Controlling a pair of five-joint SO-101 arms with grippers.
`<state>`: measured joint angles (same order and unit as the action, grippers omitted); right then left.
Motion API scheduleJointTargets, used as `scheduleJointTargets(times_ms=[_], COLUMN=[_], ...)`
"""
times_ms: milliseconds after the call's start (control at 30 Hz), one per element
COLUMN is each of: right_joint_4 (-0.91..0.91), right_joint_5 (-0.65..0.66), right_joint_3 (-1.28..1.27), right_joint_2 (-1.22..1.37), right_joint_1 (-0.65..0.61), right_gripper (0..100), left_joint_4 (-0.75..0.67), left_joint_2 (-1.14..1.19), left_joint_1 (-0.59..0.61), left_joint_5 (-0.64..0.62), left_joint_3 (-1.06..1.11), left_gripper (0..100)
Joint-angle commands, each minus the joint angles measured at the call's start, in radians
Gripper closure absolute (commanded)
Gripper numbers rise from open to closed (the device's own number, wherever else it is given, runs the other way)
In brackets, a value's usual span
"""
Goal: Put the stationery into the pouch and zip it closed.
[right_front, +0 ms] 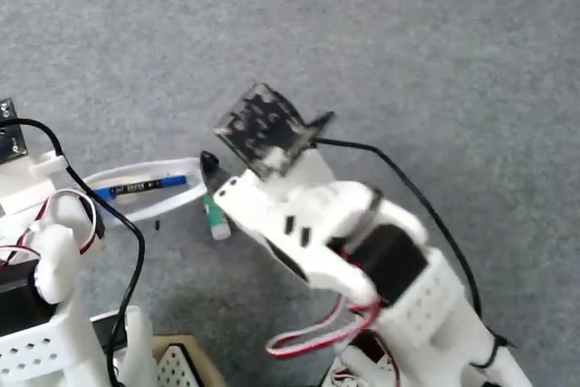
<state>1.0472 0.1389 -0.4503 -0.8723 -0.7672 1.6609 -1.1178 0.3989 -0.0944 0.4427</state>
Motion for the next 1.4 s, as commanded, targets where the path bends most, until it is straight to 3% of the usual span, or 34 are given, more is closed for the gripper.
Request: scheduleJointTargets(times_ms=[0,267,633,767,1367], right_joint_4=[0.005,0.068,0.005,-0.048,-0.081], right_joint_5=[0.006,0.006,0.002,-0.114,-0.308], right_joint_3=[0.051,0.041,-0.177,-0.211,0.088], right_joint_2=[-0.073,-0.124,-0.120,-0.081,0.707], right_joint_1=[0.014,0.087,0.180,0.239,0.273], right_gripper=[61.3,61.3,61.3,61.3,61.3], left_joint_4=[-0.032,-0.032,-0.032,-0.032,-0.032], left_joint_2=[-0.018,-0.015,-0.015,-0.015,-0.012], left_joint_1=[0.005,0.005,0.001,0.001,0.007], left_joint_5=[-0.005,-0.005,-0.005,-0.005,-0.005], left_joint_3=[-0.033,-0.033,-0.033,-0.033,-0.033], left_gripper=[97,97,97,97,97])
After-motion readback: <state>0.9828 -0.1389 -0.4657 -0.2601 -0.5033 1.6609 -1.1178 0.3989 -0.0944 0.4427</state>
